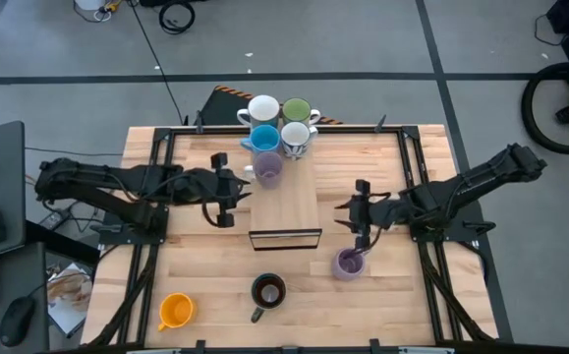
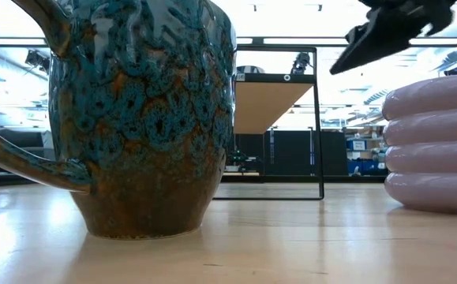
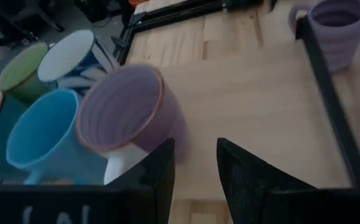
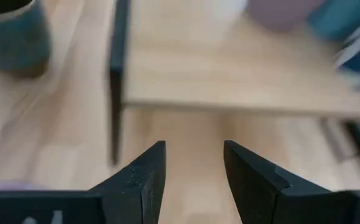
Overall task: Place coffee mugs
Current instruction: Put the purple mug aligned with the other purple mug on the shelf
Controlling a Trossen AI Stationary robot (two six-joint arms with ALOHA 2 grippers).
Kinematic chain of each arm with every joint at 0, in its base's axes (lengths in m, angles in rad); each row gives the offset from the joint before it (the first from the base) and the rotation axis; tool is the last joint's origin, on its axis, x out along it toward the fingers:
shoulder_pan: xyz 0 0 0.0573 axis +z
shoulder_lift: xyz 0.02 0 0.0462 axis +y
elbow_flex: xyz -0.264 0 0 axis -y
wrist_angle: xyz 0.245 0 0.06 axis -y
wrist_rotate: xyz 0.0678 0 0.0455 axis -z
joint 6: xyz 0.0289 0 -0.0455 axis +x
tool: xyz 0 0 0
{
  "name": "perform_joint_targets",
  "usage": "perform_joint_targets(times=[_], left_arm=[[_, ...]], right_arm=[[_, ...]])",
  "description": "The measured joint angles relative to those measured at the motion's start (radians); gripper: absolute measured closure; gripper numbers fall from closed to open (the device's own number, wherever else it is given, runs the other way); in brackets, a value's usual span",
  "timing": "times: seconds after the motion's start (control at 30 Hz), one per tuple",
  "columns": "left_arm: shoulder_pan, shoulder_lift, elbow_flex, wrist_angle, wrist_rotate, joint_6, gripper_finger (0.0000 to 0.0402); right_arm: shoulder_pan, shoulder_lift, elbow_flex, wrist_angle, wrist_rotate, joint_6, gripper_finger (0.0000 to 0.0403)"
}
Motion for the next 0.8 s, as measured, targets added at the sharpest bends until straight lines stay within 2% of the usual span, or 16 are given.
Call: perform_joint_targets(times=[0.2,0.33,0.53,0.8], left_arm=[[0.008,-0.088,-0.184,0.188,-0.008,0.097,0.0276],[0.04,-0.165,-0.263,0.282,-0.01,0.13,0.0276],[0.092,-0.246,-0.286,0.298,-0.01,0.138,0.0276],[0.16,-0.32,-0.286,0.336,-0.01,0.164,0.0276]], right_arm=[[0.074,0.093,0.172,-0.258,-0.087,0.164,0.0236],[0.136,0.165,0.265,-0.349,-0.127,0.229,0.0236],[0.236,0.285,0.351,-0.41,-0.182,0.291,0.0236],[0.301,0.423,0.46,-0.563,-0.219,0.452,0.0236]])
